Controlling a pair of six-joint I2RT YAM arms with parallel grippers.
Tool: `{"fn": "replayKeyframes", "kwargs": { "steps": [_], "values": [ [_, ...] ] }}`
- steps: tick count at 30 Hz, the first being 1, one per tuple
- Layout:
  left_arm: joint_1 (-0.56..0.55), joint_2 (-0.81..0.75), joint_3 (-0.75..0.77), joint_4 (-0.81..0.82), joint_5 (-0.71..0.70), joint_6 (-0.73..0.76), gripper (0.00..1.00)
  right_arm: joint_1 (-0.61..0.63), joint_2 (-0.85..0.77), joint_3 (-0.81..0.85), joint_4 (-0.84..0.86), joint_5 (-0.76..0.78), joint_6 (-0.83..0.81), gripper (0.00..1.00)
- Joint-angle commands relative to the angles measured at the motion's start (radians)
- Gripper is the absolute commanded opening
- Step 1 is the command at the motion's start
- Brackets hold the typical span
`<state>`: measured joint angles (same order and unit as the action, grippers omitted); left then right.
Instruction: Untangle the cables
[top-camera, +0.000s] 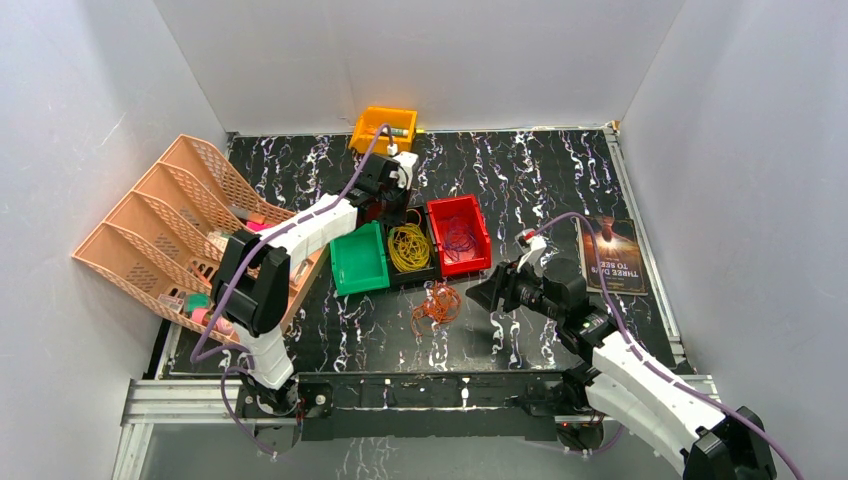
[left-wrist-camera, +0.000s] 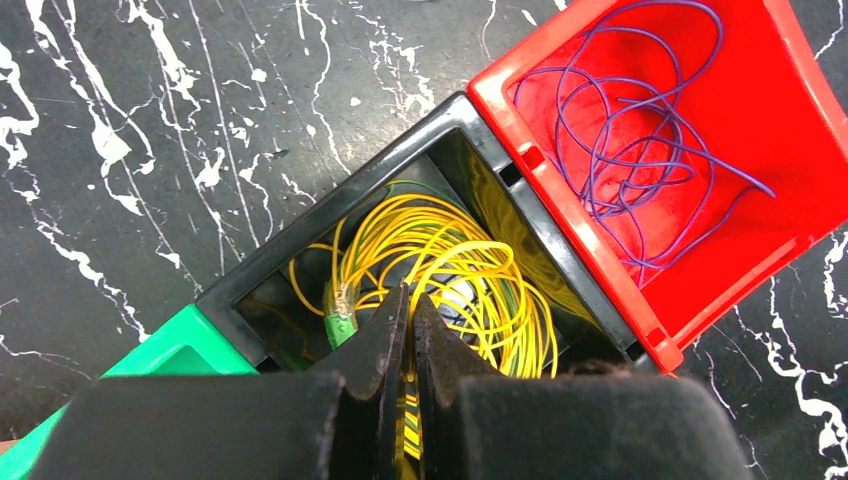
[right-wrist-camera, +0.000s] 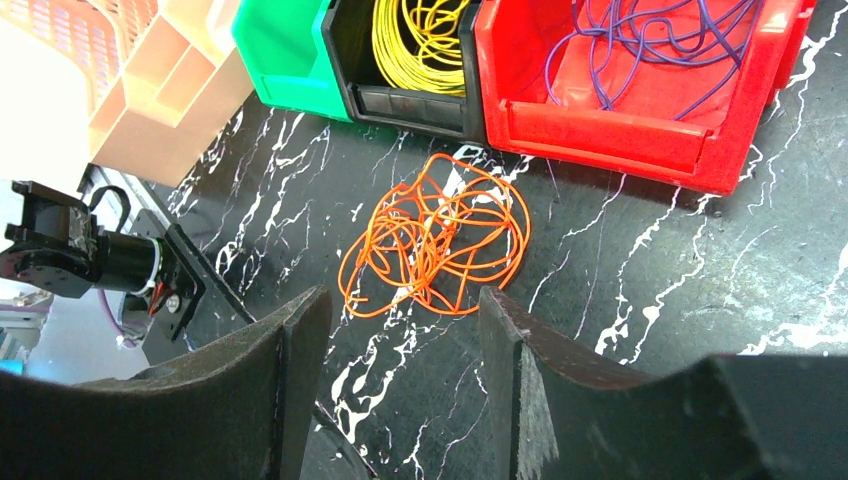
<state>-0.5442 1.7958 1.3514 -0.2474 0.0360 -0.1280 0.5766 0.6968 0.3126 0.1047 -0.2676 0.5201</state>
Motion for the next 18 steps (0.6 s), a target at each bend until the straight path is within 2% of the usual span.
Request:
{"fn": "replayKeyframes", "kwargs": {
  "steps": [1, 18],
  "values": [
    [0.000, -0.033, 0.000, -0.015, 0.049, -0.022, 0.00, 0.003, 0.009, 0.006, 0.041, -0.007, 0.000, 0.64],
    [-0.089, 0.009, -0.028, -0.059, -0.046, -0.094, 0.00, 0.003, 0.024, 0.000, 0.060, -0.024, 0.009, 0.64]
  ]
}}
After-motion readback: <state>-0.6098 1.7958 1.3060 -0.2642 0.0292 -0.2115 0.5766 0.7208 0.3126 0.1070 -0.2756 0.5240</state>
